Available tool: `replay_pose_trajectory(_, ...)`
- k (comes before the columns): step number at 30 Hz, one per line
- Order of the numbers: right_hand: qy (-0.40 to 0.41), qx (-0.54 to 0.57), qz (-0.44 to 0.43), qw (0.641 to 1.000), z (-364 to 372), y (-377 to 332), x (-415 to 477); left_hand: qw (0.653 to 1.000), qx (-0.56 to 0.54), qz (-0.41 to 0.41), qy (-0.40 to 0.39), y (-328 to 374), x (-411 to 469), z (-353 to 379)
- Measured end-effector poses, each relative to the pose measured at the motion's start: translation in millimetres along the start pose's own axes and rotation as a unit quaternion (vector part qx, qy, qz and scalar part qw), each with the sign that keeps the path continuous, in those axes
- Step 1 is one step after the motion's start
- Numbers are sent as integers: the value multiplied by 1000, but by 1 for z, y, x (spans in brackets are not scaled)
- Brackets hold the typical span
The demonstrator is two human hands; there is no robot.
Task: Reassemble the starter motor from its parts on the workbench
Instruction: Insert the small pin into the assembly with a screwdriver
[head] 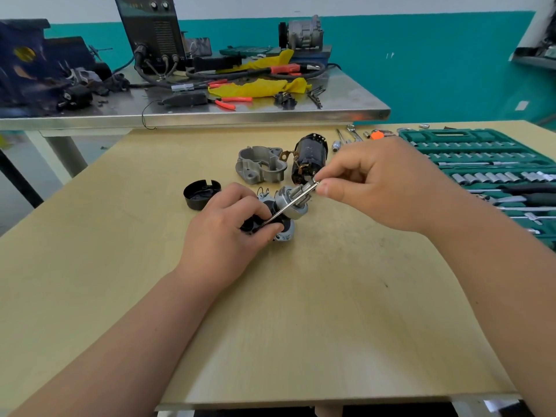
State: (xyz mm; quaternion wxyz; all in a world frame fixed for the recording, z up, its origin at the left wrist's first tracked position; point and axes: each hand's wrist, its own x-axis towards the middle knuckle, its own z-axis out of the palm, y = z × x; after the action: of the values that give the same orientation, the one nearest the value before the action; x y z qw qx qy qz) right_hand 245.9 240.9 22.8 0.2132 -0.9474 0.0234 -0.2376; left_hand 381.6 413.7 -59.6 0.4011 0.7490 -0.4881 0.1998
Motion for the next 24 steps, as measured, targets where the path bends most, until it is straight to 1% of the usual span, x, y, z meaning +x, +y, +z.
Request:
replay_pose_trajectory(6,-3,31,-2,1000,1,-5,2,1000,6,-6,4,1,0,1)
replay_pose_trajectory(13,-10,-7,2,1000,8,-4,7,999,-19,-35,2,-1,1,1)
replay_pose_trajectory(17,-10,11,-2,1000,11,-4,5,1000,-12,-22,0,-1,0,1)
replay_pose_trajectory(20,13,1,-10,1000,15,-5,6,1000,-12,-19,3,-3,1,2)
replay_pose_trajectory(24,17,-19,-12,1000,18,-5,9,1000,-18,-20,9,-5,1,3)
